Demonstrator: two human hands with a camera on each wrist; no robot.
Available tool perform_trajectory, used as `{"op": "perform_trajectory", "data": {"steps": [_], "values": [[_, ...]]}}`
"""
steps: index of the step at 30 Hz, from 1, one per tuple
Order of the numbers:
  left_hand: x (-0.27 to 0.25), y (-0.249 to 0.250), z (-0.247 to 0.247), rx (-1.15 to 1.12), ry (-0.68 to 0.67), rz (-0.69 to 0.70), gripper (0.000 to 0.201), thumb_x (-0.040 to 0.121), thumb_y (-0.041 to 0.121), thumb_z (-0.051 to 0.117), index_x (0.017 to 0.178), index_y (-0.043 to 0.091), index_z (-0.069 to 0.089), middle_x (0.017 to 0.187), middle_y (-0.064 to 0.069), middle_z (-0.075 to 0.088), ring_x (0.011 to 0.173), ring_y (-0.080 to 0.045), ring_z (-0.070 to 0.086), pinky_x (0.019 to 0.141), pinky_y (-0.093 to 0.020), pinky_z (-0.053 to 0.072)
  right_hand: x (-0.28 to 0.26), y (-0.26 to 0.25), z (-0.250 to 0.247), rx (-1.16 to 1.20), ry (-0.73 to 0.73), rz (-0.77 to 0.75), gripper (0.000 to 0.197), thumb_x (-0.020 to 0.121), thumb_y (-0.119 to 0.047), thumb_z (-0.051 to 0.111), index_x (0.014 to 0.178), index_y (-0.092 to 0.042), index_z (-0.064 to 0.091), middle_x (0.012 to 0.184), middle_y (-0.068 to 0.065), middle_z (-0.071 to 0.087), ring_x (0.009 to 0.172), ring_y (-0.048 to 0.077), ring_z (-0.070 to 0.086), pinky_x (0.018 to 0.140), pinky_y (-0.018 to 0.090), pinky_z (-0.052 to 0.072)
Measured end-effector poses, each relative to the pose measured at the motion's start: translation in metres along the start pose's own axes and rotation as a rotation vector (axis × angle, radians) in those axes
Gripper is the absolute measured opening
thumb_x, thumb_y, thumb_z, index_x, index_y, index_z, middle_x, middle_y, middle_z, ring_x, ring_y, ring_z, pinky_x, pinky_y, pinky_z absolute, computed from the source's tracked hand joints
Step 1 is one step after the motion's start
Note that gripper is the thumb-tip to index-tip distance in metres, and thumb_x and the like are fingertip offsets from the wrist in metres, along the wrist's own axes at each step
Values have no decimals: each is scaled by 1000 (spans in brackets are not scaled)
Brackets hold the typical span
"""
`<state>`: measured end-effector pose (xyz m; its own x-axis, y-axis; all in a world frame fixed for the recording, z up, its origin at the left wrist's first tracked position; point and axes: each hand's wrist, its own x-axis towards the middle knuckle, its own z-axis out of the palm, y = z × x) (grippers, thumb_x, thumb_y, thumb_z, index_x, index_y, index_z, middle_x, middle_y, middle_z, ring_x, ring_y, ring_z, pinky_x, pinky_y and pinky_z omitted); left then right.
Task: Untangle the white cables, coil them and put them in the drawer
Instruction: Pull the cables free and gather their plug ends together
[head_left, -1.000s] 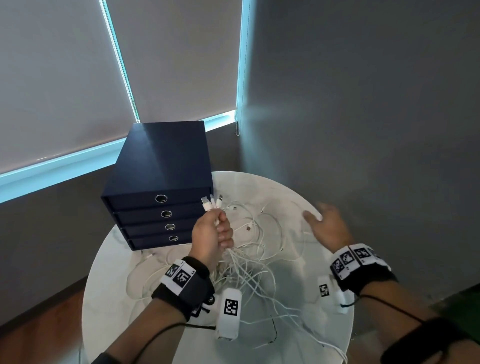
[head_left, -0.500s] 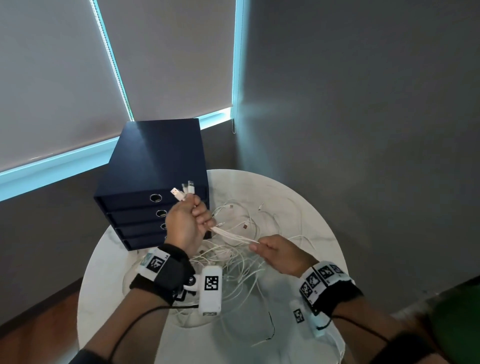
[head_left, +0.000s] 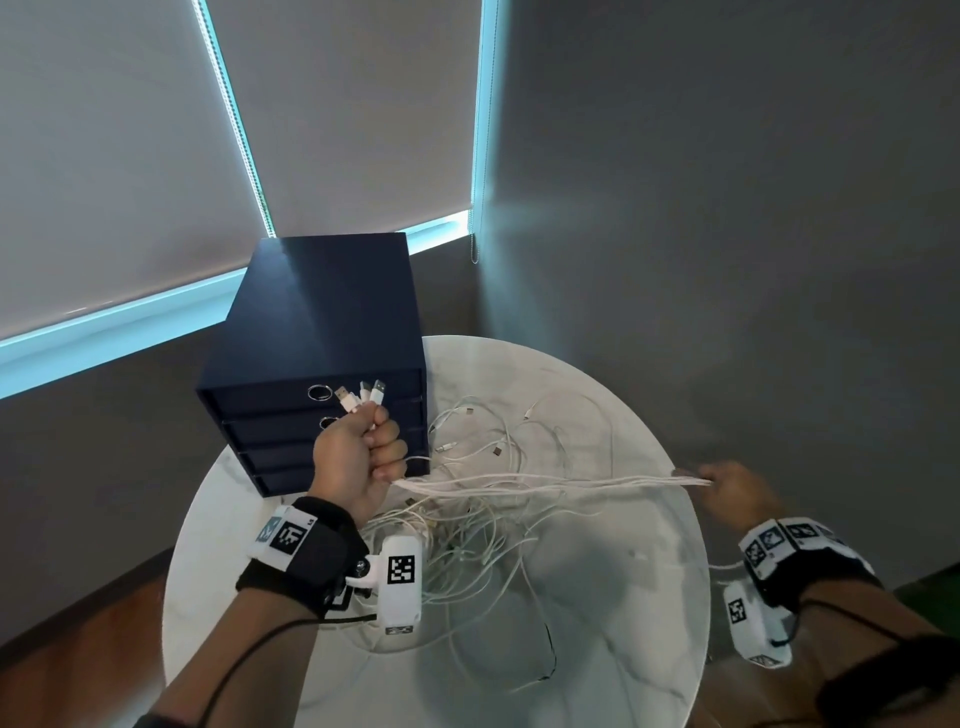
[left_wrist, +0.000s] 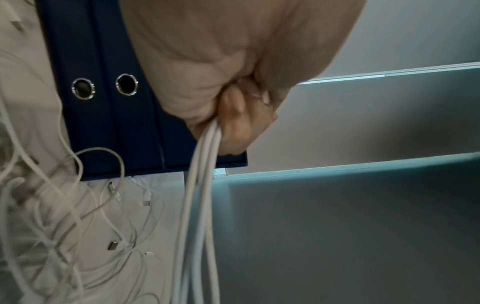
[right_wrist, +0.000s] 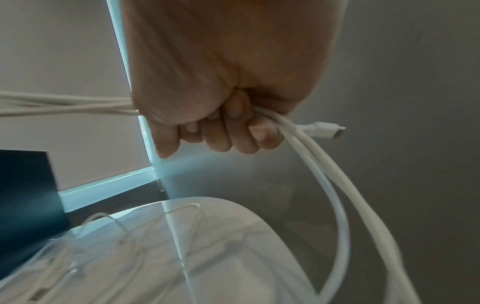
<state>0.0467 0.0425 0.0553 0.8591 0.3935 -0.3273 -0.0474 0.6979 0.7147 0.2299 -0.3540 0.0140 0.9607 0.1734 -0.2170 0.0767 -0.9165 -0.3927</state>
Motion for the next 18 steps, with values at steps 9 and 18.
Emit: {"op": "perform_trajectory", "data": {"steps": [9, 18], "values": [[-11, -44, -10, 273, 43, -152, 32, 103, 16, 31, 72, 19, 40, 54, 8, 26, 39, -5, 19, 37, -13, 14, -27, 57, 62, -263, -297, 198, 29, 93, -30, 64, 106, -5, 69, 110, 16, 67, 108, 30, 61, 76, 25, 39], [-16, -59, -25, 306, 159, -77, 34, 105, 16, 33, 72, 19, 38, 50, 8, 30, 38, -6, 20, 40, -14, 16, -3, -27, 64, -457, -458, -29, 13, 69, -29, 68, 77, -21, 74, 77, -3, 73, 78, 16, 70, 69, 21, 52]]}}
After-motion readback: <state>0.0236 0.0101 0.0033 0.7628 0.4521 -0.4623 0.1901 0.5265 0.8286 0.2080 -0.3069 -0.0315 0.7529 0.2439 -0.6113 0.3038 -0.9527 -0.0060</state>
